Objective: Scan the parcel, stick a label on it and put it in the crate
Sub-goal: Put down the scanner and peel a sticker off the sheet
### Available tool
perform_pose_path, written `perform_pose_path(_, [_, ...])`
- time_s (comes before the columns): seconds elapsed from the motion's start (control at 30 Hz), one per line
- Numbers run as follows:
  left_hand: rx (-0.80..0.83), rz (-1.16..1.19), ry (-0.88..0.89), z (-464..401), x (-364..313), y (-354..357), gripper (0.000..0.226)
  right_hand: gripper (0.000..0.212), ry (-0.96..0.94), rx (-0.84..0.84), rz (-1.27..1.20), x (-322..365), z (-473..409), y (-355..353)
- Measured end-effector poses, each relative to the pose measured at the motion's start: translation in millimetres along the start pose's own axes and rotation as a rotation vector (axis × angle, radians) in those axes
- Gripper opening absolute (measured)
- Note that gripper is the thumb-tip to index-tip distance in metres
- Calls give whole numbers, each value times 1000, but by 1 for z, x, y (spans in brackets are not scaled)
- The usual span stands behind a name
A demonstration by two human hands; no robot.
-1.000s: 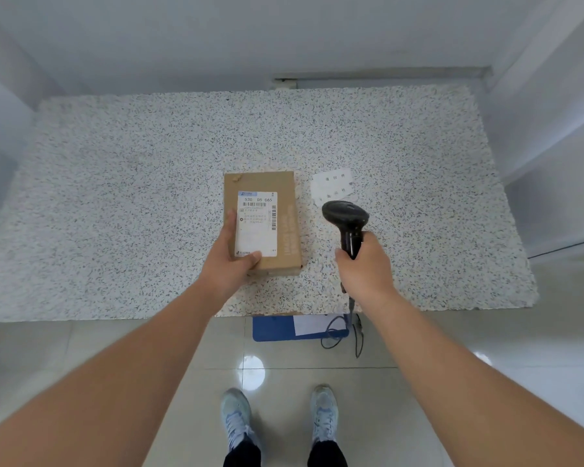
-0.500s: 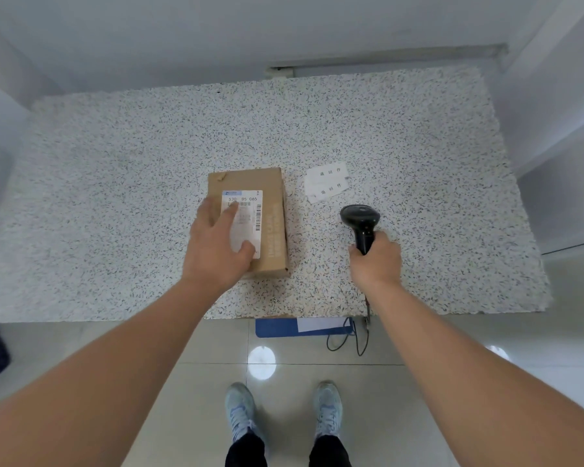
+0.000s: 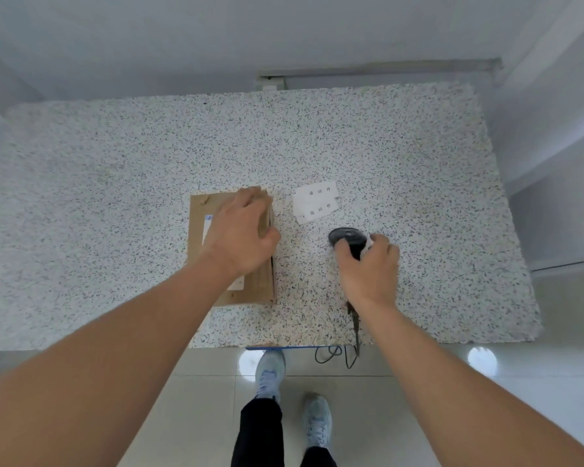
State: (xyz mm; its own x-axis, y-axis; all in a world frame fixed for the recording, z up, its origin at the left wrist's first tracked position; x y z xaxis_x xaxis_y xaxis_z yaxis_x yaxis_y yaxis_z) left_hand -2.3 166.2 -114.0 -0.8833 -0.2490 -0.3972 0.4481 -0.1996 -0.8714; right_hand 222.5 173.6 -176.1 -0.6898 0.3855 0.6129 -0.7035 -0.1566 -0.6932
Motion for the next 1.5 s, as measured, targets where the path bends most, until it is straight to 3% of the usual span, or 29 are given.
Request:
perform_pose_path(0.1, [-9,-25,11,-26,-2,-7,56,53,-160,-110,76,33,-17,-7])
perform_pose_path(0.17, [0,2,33,-48,1,-9,54,39,-237,-98,107,53,-32,-1])
perform_pose_path(0.3, [34,-16,78,-92,9,-13,52,33,-291,-20,186,78,-63,28])
perform_pose_path(0.47, [115,-68,128,-138,10,-7,45,38,-212,51,220,82,-102,60])
perform_pose_path(0.63, [179,-78,134,-160,10,4,39,45,-137,0,235,81,-118,73])
perform_pose_path(0.87, [294,-103,163,-179,17,16,34,35,-88,-69,135,76,-129,77])
perform_pose_path(1.2, [289,-50,195,-193,12,18,21,9,-9,-78,-76,78,-132,68])
perform_pose_path(1.27, [293,-39,200,-190,7,15,21,16,-26,-72,-75,79,-129,68])
perform_pose_path(1.4, [314,-62,181,-185,6,16,23,54,-83,-11,62,80,-125,74])
perform_pose_path(1.5, [321,-73,156,-184,11,17,24,45,-70,-33,49,79,-127,75])
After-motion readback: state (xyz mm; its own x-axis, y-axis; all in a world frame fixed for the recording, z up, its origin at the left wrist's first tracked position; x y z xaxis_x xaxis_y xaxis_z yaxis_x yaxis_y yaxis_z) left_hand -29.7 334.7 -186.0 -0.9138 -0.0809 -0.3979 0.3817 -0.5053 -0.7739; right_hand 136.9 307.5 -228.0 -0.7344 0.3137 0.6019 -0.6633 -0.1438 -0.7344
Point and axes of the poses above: each hand's wrist, its own z-axis away from the middle knuckle, its own y-axis out of the palm, x = y × z, the point moved 3 cm from there along -z, towards the middle knuckle, and after that the axes turned 1 degree about x, right-handed, at the moved point
